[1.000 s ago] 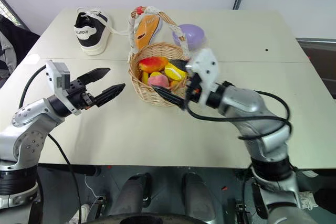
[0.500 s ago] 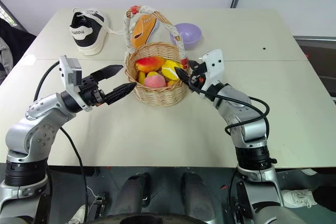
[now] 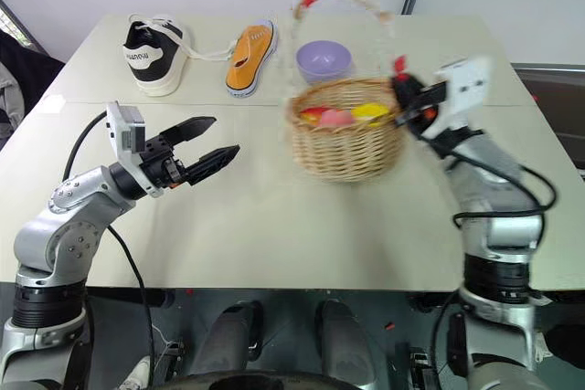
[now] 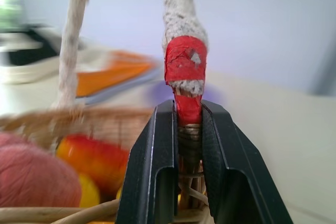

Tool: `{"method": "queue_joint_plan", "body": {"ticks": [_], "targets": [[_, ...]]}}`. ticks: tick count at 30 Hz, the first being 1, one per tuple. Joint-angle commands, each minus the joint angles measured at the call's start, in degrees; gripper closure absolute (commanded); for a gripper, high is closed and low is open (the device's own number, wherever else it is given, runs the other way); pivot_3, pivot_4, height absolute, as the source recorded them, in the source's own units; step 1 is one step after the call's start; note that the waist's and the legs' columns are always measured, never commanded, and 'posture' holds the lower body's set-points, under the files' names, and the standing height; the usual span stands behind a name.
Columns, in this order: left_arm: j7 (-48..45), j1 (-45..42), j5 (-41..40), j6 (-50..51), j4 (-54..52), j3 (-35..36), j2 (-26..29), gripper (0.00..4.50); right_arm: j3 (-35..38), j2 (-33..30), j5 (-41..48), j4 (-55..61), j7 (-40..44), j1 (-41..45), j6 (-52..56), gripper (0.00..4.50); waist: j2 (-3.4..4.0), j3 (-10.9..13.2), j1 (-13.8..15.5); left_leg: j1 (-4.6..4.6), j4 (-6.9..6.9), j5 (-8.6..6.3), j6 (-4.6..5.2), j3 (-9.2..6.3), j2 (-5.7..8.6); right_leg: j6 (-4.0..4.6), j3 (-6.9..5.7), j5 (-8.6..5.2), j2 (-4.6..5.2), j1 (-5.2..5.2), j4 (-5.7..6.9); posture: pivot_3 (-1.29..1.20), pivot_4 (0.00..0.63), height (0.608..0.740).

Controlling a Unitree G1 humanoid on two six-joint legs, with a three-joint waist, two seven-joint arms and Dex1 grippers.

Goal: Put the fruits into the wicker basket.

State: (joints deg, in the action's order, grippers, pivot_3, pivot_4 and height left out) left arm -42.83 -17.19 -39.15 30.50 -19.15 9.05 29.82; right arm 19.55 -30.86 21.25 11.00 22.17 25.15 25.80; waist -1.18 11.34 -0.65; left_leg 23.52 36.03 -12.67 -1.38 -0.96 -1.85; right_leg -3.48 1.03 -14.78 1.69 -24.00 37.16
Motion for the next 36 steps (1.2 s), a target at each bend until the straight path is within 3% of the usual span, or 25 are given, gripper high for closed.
{"method": "queue_joint_plan", "body": {"ticks": [1, 10, 14, 19, 30, 32, 36], "targets": [[-0.8, -2.1, 0.5, -1.7, 0.3, -1.6, -0.9, 0.0, 6.0, -2.4, -3.2, -6.3, -4.4, 0.3, -5.1, 3.93, 0.0, 0.0, -0.1, -0.01, 0.0, 0.0, 0.0, 0.01, 0.0, 0.0, 0.01, 0.0, -0.01, 0.0, 0.01, 0.0, 0.15, 0.74], [-1.9, -4.4, 1.5, -2.9, 2.6, -2.9, -2.0, 0.0, 9.0, -3.7, -4.4, -17.5, -5.4, -0.8, -12.3, 3.93, 0.03, 0.0, -0.5, -0.16, -0.05, -0.01, 0.03, 0.27, -0.05, -0.14, 0.31, 0.11, -0.12, -0.03, 0.08, 0.0, 0.15, 0.74], [-2.1, -4.5, 1.6, -3.2, 2.9, -2.9, -2.0, 0.0, 9.2, -3.4, -2.8, -14.7, -4.4, -3.0, -11.6, 2.53, 0.03, 0.0, -0.3, -0.14, -0.03, -0.01, 0.03, 0.29, -0.05, -0.15, 0.32, 0.11, -0.1, -0.03, 0.07, 0.0, 0.15, 0.74], [-2.7, -4.2, 1.8, -3.5, 3.6, -2.5, -1.7, 0.0, 10.3, -4.5, -2.0, -8.5, -3.1, -8.9, -10.3, 0.12, 0.04, 0.0, -0.2, -0.14, -0.02, -0.01, 0.03, 0.32, -0.05, -0.16, 0.35, 0.11, -0.1, -0.03, 0.07, 0.0, 0.15, 0.74], [-2.7, 1.0, 2.3, -4.1, 6.0, 3.9, 2.4, 0.0, 19.1, -7.0, 7.5, -0.7, 6.9, -23.2, -7.9, 0.12, 0.06, 0.0, -0.5, -0.19, -0.03, -0.02, 0.04, 0.36, -0.09, -0.05, 0.39, 0.04, -0.12, -0.03, 0.07, 0.0, 0.15, 0.74], [-2.0, 3.2, 2.6, -3.9, 6.6, 6.1, 3.6, 0.0, 18.6, -6.6, 10.2, 1.7, 9.8, -25.7, -6.6, 0.12, 0.07, 0.0, -0.5, -0.21, -0.04, -0.02, 0.05, 0.37, -0.11, 0.01, 0.39, 0.01, -0.14, -0.03, 0.08, 0.0, 0.15, 0.74], [0.5, 9.6, 5.8, -4.3, 7.4, 8.7, 5.6, 0.0, 9.2, -7.4, 13.0, 12.1, 18.8, -32.6, -4.2, 0.12, 0.09, 0.0, -0.6, -0.23, -0.07, -0.03, 0.05, 0.38, -0.16, 0.03, 0.39, -0.01, -0.14, -0.03, 0.07, 0.0, 0.15, 0.74]]}}
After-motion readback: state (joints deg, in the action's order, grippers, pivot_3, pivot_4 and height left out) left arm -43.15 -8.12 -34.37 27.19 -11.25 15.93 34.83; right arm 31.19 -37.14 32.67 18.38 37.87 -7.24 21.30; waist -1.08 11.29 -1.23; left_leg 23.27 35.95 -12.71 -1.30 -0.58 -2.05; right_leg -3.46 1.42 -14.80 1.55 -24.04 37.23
